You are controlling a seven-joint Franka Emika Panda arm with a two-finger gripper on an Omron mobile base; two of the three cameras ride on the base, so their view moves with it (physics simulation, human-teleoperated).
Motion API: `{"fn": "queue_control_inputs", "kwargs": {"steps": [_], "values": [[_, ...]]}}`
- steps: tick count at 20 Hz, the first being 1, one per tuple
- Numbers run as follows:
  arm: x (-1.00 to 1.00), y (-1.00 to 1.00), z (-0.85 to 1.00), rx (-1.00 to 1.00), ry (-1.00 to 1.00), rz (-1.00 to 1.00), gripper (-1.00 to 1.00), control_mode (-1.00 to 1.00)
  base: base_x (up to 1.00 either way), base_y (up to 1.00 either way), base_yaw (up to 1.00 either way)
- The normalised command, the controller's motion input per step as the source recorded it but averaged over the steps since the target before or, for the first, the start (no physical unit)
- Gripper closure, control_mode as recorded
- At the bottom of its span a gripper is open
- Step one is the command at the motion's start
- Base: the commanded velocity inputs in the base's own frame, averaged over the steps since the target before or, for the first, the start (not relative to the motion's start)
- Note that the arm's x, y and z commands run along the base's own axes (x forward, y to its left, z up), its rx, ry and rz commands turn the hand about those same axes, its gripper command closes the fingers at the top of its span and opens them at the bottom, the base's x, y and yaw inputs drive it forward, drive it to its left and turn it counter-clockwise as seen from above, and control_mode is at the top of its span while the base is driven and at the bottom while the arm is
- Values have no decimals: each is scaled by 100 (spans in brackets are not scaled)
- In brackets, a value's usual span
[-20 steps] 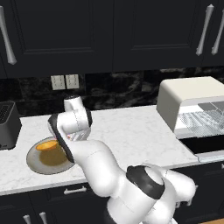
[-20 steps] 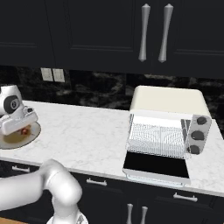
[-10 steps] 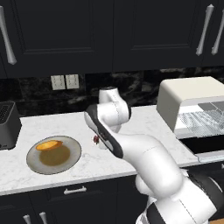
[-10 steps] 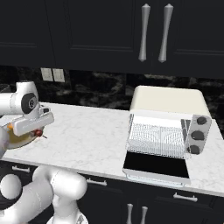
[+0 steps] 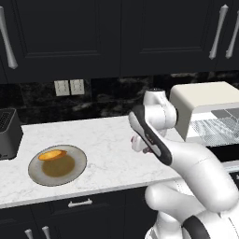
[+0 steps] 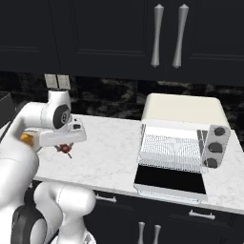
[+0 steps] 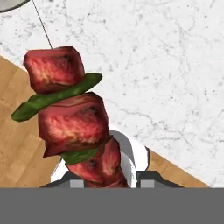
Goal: Pick up the kebab skewer and baguette bread, and place them inside the toaster oven. Close the toaster oven door and start by setting the timer.
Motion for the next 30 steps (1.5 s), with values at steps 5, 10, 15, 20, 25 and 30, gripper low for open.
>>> {"fn": "queue_control_inputs", "kwargs": {"steps": [5, 10, 15, 20, 25, 30], "values": [[0, -100, 7, 0, 0, -51, 100, -100, 0, 0, 0], [0, -100, 32, 0, 0, -37, 100, -100, 0, 0, 0], [0, -100, 5, -6, 0, -36, 100, -100, 0, 0, 0], [4, -100, 0, -12, 0, -34, 100, -100, 0, 0, 0], [32, -100, 1, -16, 0, -23, 100, -100, 0, 0, 0], [45, -65, 0, -4, -5, -5, 100, -100, 0, 0, 0]]}}
